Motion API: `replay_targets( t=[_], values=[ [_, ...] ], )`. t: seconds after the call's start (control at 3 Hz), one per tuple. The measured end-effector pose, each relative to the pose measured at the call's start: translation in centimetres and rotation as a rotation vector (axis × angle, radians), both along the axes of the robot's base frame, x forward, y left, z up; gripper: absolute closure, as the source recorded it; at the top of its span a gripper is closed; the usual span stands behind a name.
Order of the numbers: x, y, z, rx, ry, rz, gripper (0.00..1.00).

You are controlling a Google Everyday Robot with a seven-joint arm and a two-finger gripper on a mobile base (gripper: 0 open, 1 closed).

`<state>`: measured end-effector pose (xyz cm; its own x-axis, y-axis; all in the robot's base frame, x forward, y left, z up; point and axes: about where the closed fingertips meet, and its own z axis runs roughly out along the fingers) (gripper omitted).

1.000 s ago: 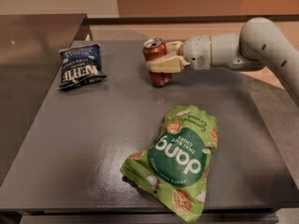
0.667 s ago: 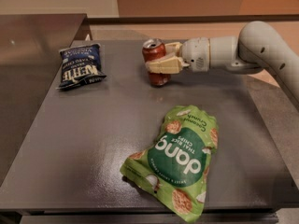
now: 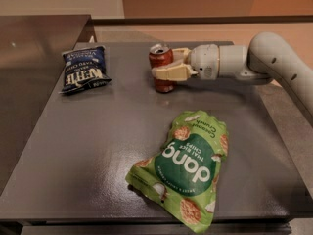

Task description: Place coke can upright

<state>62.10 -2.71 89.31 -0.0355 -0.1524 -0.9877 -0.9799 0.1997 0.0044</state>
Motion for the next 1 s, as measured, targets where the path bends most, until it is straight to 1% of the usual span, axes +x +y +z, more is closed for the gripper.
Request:
replay_targets(
  t=[0.33,0.67,1.0],
  values=[
    [-0.04,0.29,0.03,-0.001,0.001,0.005,0.13],
    [-0.09,0.55,0.03,0.0,0.001,0.009,0.0],
    [-0.09,0.57,0.04,0.0,0.001,0.01,0.0]
  ],
)
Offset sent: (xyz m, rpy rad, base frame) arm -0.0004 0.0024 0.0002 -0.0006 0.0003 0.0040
